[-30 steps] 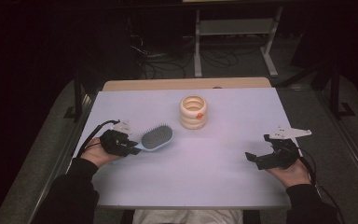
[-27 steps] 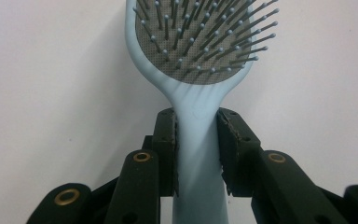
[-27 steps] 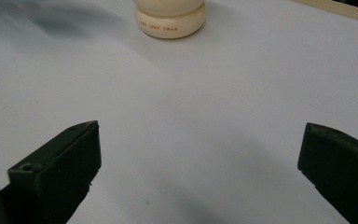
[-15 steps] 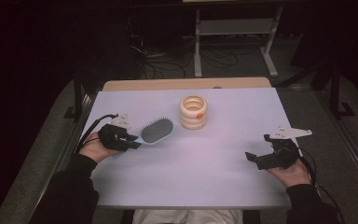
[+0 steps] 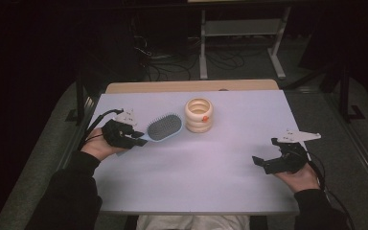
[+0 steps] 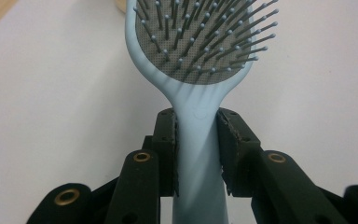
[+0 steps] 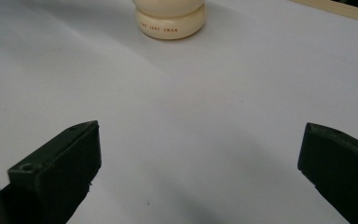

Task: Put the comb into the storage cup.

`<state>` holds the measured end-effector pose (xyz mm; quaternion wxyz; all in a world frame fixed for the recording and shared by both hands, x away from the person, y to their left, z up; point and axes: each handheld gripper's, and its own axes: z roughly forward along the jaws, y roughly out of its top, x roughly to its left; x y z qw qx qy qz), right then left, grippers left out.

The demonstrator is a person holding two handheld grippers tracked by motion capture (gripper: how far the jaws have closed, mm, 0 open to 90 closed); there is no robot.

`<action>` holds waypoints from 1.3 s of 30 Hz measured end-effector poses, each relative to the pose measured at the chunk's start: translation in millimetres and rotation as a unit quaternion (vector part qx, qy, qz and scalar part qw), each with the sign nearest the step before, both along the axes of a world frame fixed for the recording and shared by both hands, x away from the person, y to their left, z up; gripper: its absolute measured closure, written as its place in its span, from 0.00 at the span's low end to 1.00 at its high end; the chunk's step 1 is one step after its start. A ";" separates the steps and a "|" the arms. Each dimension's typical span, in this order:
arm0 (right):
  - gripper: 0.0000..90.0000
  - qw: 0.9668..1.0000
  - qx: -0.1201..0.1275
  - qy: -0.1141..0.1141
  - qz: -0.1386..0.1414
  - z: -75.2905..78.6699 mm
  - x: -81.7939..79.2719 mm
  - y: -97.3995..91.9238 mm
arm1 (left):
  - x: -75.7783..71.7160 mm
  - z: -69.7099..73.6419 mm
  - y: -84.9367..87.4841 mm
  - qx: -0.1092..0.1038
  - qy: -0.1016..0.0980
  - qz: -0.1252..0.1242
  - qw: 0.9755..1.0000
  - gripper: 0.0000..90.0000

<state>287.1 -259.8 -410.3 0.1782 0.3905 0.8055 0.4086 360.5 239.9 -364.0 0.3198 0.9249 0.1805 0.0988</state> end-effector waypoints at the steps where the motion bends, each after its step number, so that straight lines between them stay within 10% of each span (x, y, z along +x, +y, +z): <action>1: 0.00 1.000 0.000 0.000 0.000 0.0 -0.1 0.1 | 0.4 1.9 -0.1 -0.002 0.000 0.000 1.000 0.78; 39: 0.00 1.000 0.004 -0.013 0.017 11.3 -0.7 4.0 | 15.4 71.3 -29.1 -0.022 -0.045 -0.011 0.999 0.78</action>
